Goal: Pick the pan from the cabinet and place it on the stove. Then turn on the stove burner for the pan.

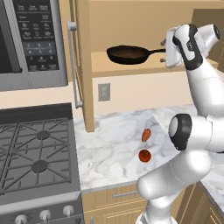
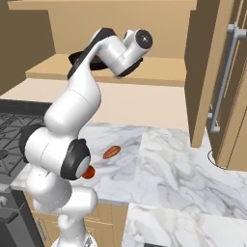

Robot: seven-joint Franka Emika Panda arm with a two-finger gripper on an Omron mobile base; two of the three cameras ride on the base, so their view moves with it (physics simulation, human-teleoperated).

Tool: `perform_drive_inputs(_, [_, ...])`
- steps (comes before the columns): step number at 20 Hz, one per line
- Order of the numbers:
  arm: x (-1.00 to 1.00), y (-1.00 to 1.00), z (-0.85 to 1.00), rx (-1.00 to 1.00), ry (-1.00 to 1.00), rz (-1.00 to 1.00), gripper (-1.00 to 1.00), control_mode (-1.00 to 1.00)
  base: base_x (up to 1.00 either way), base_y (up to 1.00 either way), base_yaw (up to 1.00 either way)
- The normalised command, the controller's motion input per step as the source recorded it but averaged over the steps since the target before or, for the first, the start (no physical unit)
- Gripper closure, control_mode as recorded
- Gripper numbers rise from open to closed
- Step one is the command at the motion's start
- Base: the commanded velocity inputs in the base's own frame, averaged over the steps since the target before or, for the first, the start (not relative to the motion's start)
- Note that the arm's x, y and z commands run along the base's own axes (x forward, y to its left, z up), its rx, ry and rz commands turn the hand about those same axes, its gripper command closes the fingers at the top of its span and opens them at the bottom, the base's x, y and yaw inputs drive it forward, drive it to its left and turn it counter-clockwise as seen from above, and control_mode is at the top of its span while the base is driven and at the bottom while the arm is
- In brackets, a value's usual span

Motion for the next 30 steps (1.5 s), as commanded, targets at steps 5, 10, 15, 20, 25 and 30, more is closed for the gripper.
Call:
perform_drive_inputs(5, [0.62, 0.21, 0.0, 0.01, 0.0, 0.0, -1.0, -1.0, 0.0, 0.0, 0.0])
perform_drive_inputs(10, [0.56, 0.23, -0.03, 0.0, 0.01, 0.0, -1.0, -1.0, 0.0, 0.0, 0.0])
perform_drive_inputs(15, [0.39, 0.11, -0.1, 0.0, 0.05, 0.01, -1.0, -1.0, 0.0, 0.0, 0.0])
perform_drive_inputs(20, [0.07, -0.03, -0.02, 0.0, 0.03, 0.03, -1.0, -1.0, 0.0, 0.0, 0.0])
perform_drive_inputs(25, [0.0, -0.1, -0.02, 0.0, 0.0, 0.01, -1.0, -1.0, 0.0, 0.0, 0.0])
perform_drive_inputs(30, [0.0, -0.19, 0.0, 0.0, 0.0, 0.01, -1.0, -1.0, 0.0, 0.0, 0.0])
